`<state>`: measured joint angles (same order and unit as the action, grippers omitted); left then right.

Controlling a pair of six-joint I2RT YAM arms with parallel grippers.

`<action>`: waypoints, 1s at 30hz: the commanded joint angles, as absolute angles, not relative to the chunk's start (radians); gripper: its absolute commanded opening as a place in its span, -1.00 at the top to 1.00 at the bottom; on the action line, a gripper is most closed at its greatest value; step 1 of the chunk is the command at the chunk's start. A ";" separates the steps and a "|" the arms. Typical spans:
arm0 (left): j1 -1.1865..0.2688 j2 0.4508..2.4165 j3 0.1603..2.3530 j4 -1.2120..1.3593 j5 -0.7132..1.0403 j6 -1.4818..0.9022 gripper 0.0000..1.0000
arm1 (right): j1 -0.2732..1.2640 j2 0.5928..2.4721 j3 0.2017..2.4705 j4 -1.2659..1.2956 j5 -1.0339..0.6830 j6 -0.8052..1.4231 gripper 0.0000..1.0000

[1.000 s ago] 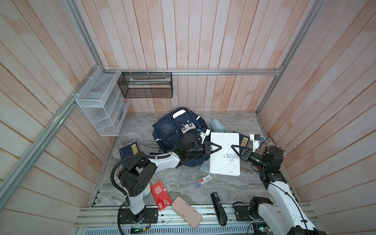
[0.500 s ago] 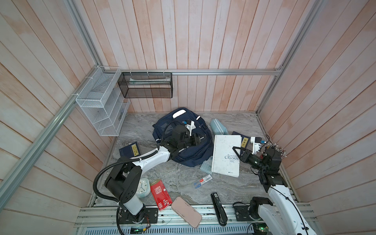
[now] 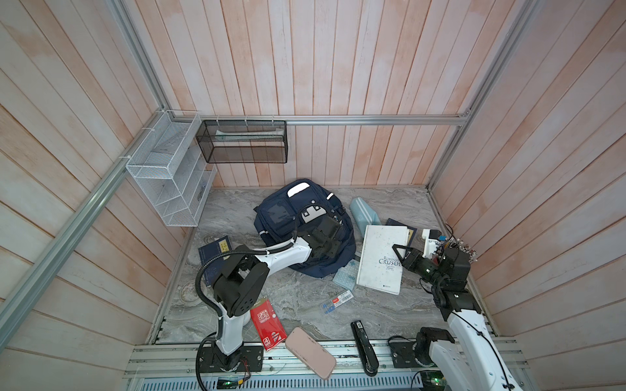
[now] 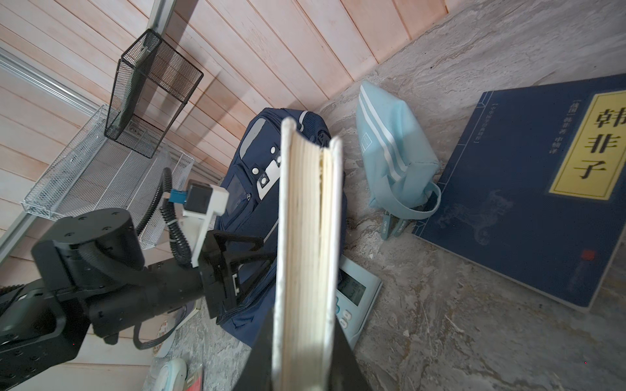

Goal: Pack the student bag

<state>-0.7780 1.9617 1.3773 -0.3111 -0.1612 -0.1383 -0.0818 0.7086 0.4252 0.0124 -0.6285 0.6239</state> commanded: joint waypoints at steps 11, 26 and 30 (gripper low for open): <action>-0.781 2.018 1.530 -0.434 -0.271 -0.069 1.00 | -0.085 0.686 0.374 0.171 -0.671 0.741 1.00; -0.618 1.715 1.612 -0.488 -0.006 -0.163 1.00 | 0.286 0.845 0.432 0.431 -0.348 0.967 1.00; -0.590 1.716 1.643 -0.511 0.009 -0.175 1.00 | 0.391 1.045 0.475 0.582 -0.239 1.018 1.00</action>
<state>-0.6018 1.7332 1.5932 -0.5308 -0.0406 -0.1368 0.3470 0.9558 0.4084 0.3511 -0.3725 0.9375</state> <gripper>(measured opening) 0.064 0.180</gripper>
